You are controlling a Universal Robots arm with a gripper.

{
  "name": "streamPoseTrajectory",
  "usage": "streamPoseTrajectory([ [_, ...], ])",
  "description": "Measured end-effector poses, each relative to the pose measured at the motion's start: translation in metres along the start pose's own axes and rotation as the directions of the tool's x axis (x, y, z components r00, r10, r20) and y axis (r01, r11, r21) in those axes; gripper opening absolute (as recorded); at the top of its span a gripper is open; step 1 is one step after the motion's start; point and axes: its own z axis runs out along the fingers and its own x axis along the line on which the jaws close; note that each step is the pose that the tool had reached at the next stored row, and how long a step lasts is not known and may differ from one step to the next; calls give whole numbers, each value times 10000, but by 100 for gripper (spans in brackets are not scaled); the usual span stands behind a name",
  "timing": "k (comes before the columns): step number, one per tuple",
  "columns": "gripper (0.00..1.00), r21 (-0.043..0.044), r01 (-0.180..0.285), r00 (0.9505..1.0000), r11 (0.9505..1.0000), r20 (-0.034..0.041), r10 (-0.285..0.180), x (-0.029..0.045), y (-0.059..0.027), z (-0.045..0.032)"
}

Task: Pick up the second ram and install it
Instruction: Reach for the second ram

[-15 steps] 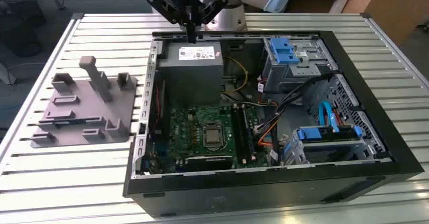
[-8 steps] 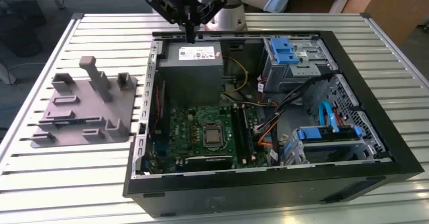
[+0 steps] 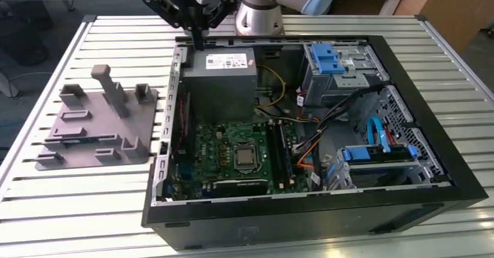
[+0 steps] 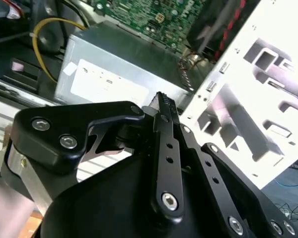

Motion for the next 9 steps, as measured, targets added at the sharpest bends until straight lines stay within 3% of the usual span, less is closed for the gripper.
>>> streamPoseTrajectory([
  [9,10,0,0,10000,10000,0,0,142,-10,-2],
])
